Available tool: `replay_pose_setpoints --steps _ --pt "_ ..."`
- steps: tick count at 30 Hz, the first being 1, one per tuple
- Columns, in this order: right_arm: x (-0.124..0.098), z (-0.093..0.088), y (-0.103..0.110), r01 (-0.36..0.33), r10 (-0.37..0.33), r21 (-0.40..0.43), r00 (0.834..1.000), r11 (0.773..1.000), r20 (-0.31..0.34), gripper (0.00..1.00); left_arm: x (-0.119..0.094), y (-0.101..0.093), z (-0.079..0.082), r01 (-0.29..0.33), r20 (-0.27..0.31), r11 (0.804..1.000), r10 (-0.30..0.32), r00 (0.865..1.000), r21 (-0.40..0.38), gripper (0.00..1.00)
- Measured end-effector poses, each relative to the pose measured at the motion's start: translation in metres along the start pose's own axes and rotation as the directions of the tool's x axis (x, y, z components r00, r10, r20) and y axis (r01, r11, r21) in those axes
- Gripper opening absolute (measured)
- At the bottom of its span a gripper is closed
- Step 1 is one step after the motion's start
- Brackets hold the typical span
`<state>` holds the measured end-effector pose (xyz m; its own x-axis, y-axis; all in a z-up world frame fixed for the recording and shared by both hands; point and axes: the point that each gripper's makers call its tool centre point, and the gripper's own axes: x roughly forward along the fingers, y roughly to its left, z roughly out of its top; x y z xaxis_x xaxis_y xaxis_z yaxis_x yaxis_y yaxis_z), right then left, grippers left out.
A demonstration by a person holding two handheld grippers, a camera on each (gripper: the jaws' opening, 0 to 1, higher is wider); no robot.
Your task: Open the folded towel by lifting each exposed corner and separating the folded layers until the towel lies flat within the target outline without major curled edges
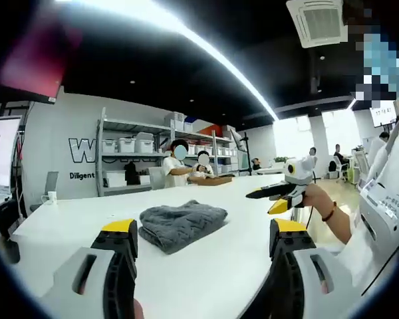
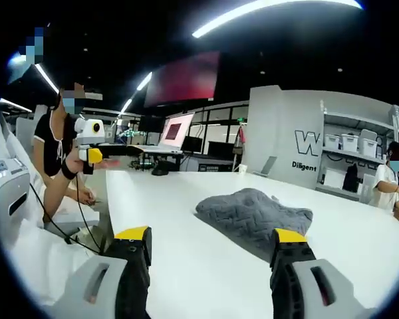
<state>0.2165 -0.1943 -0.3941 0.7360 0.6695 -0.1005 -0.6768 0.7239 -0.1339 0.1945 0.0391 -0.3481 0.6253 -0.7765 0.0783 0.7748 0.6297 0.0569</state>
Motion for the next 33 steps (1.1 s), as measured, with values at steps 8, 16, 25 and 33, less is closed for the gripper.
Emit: replay_pose_setpoints --steps 8,16,25,33 --pt "0.001 -0.002 0.0 0.007 -0.007 -0.024 1.0 1.0 -0.017 0.73 0.002 -0.003 -0.003 0.02 -0.019 1.0 -0.02 1.0 0.015 0.8" --pt "0.0 -0.001 -0.001 0.01 -0.01 -0.016 1.0 1.0 -0.007 0.73 0.003 -0.004 -0.006 0.032 -0.03 0.999 -0.032 0.999 0.008 0.8" --pt "0.001 -0.002 0.001 0.003 -0.003 -0.022 1.0 1.0 -0.014 0.73 0.003 -0.003 -0.011 0.036 -0.044 0.999 -0.037 0.998 -0.02 0.8" --pt "0.001 -0.002 0.001 -0.001 0.001 -0.019 1.0 1.0 -0.015 0.72 0.003 0.002 -0.011 0.026 -0.04 0.999 -0.027 0.999 -0.019 0.8"
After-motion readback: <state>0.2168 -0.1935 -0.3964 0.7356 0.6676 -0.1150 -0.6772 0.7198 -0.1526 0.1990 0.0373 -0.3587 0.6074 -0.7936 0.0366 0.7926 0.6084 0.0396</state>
